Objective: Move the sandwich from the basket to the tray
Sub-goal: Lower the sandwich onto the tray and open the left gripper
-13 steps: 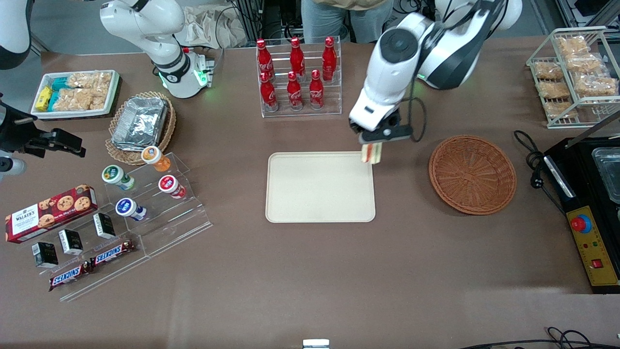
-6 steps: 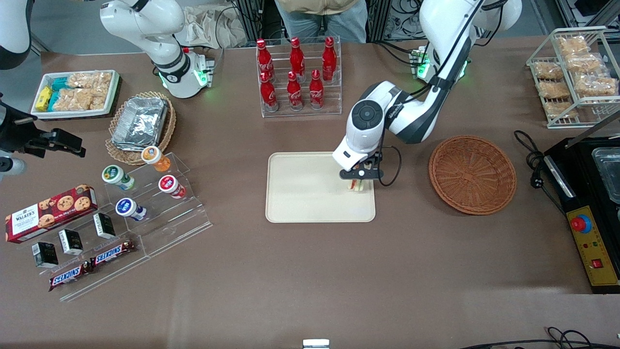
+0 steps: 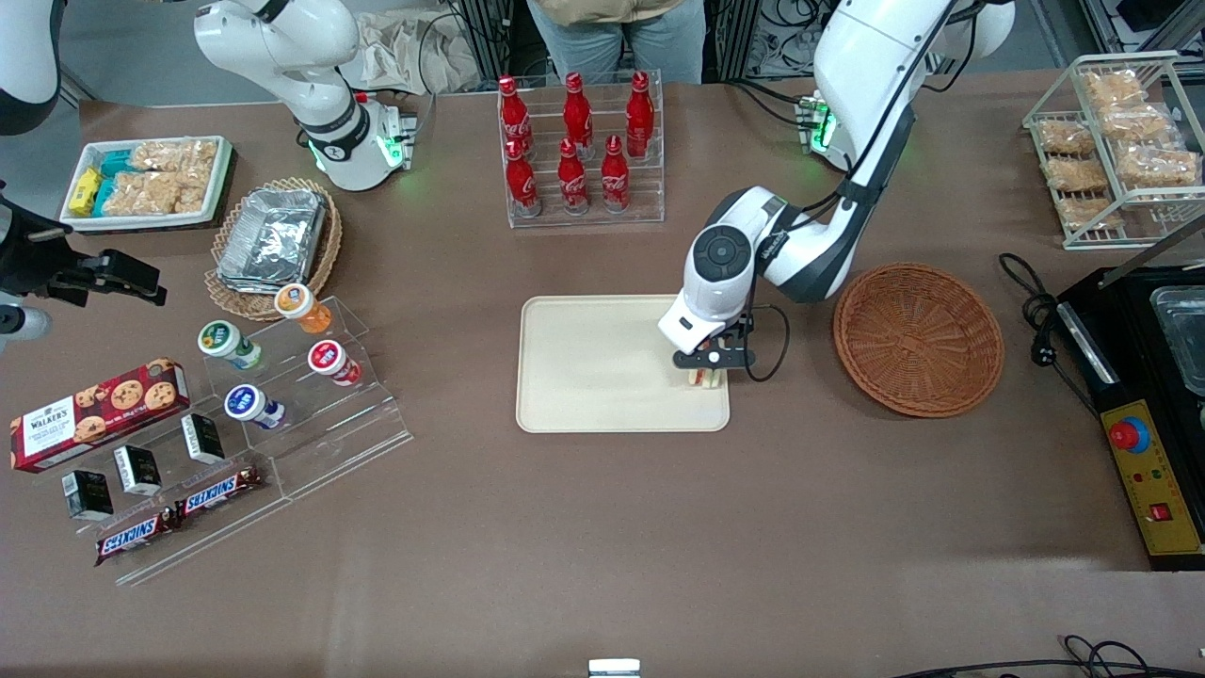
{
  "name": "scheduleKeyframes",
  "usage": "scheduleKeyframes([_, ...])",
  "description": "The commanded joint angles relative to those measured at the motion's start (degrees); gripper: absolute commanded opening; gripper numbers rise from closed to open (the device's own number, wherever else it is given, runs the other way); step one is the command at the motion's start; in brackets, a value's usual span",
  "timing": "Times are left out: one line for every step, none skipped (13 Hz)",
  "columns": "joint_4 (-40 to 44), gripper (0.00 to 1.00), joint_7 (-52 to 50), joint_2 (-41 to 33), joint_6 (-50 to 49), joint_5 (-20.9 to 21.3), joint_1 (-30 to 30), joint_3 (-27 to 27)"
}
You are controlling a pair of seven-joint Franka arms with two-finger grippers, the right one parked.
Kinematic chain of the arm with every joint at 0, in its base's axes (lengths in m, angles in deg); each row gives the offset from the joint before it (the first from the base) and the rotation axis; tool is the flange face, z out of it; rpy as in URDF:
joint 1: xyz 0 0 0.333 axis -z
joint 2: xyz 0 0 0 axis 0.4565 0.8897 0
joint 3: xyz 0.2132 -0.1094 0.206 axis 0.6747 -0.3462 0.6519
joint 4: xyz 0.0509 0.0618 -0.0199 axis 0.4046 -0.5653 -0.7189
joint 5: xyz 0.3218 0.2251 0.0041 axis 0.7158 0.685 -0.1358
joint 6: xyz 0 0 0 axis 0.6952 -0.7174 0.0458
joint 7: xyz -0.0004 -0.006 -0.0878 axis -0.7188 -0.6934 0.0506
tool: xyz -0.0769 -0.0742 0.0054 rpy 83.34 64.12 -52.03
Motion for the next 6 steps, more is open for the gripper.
scheduleKeyframes([1.3, 0.0, 0.1, 2.0, 1.2, 0.6, -0.2, -0.3])
scheduleKeyframes([1.4, 0.06, 0.1, 2.4, 1.4, 0.5, -0.1, -0.3])
scheduleKeyframes([1.5, 0.15, 0.2, 2.7, 1.5, 0.5, -0.1, -0.3])
scheduleKeyframes([1.6, 0.37, 0.2, 2.9, 1.7, 0.5, -0.1, -0.3])
scheduleKeyframes([1.6, 0.93, 0.2, 3.0, 1.9, 0.5, -0.1, -0.3])
scheduleKeyframes([1.7, 1.0, 0.1, 3.0, 1.9, 0.5, -0.1, -0.3])
